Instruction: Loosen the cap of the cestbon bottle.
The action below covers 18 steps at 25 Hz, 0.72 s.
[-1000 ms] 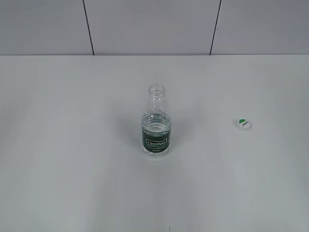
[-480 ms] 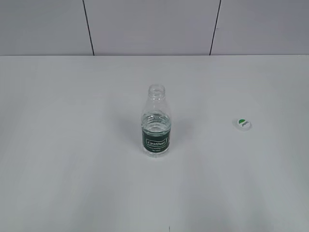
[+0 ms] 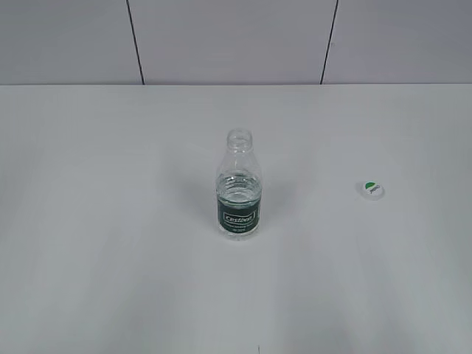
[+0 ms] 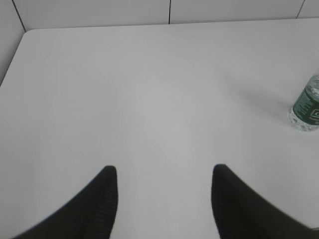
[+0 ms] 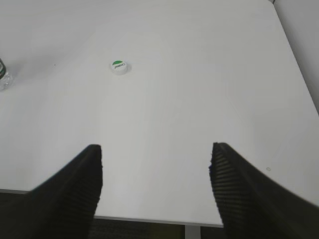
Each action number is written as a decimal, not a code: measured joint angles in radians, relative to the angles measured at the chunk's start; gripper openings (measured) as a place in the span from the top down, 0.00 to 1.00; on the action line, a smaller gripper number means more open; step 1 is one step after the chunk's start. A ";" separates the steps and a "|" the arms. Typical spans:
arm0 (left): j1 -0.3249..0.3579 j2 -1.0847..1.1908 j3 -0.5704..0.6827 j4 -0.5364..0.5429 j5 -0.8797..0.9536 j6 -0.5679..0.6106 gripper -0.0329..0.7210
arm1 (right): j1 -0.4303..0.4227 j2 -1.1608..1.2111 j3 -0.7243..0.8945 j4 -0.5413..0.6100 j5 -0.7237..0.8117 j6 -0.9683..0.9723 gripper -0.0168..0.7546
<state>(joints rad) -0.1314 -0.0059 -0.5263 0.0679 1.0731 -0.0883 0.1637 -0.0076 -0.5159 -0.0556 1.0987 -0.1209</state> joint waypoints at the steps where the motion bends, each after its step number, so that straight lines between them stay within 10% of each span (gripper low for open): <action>1: 0.000 0.000 0.000 0.000 -0.001 0.001 0.45 | 0.000 0.000 0.000 0.000 -0.001 0.000 0.31; 11: 0.005 0.000 0.000 0.003 -0.004 0.002 0.45 | -0.001 0.000 0.001 -0.001 -0.002 -0.001 0.31; 18: 0.130 0.000 0.000 0.003 -0.004 0.002 0.45 | -0.071 0.000 0.001 -0.001 -0.003 -0.001 0.31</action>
<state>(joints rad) -0.0011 -0.0059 -0.5263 0.0709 1.0694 -0.0859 0.0924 -0.0076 -0.5147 -0.0564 1.0959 -0.1220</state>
